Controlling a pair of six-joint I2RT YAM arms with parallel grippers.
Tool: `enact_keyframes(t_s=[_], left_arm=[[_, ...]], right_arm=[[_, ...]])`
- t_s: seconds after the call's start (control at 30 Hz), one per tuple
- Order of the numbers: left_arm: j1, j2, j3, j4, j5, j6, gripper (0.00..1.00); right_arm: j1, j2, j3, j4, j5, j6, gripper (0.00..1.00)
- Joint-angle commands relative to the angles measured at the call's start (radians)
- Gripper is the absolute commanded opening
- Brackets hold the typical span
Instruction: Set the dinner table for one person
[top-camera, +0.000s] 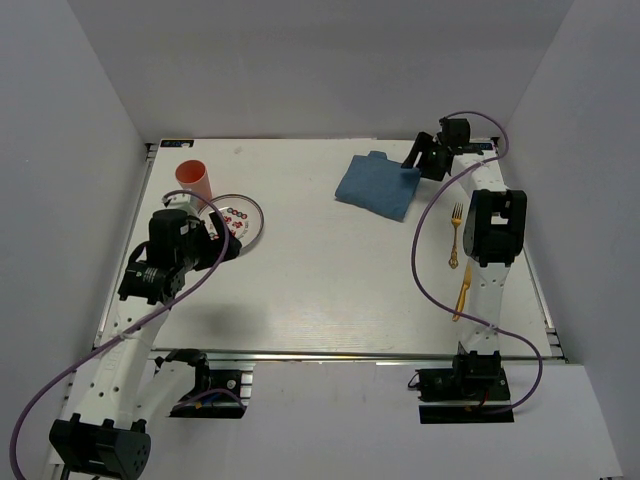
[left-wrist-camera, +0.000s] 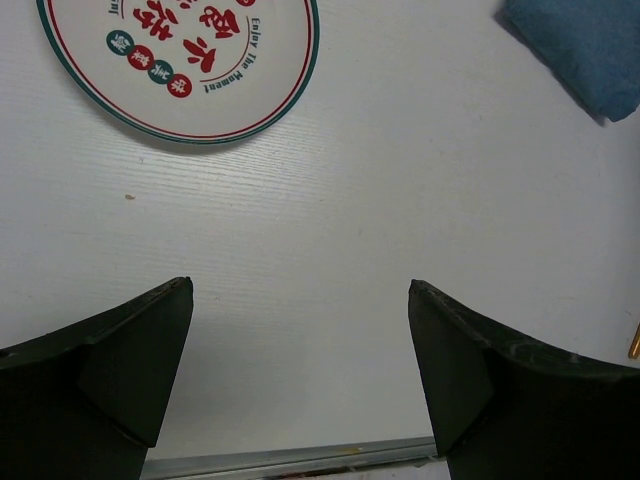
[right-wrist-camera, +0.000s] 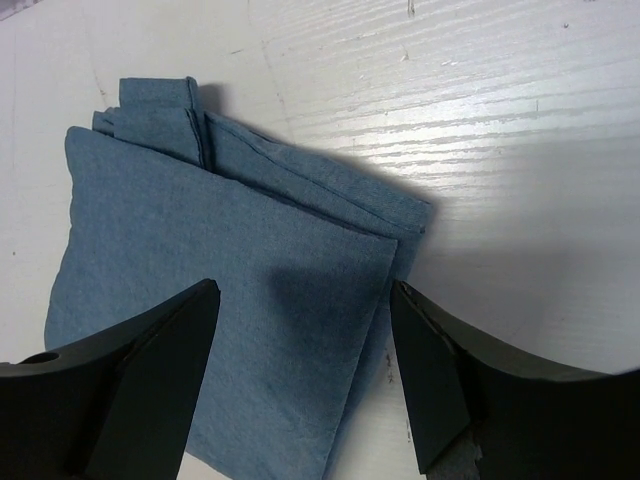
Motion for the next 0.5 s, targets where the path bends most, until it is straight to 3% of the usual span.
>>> enact_keyframes(t_s=[0.0,0.23,0.4,0.43,0.47], left_arm=[[-0.003,0.003,-0.003,0.014,0.025,0.015,0.98],[-0.003,0.003,-0.002,0.014,0.025,0.016,0.98],[-0.003,0.003,-0.003,0.014,0.023,0.015,0.98],[-0.003,0.003,-0.003,0.014,0.025,0.015,0.98],[-0.003,0.005,-0.002,0.014,0.023,0.015,0.98]], right_arm=[[-0.001,-0.002,0.013,0.030,-0.015,0.000,0.74],[0.002,0.037,0.056,0.017,-0.061,0.011,0.62],[0.002,0.035,0.052,0.016,-0.043,0.022,0.58],[0.002,0.031,0.045,0.027,-0.049,0.022,0.43],[0.002,0.026,0.045,0.033,-0.052,0.022,0.34]])
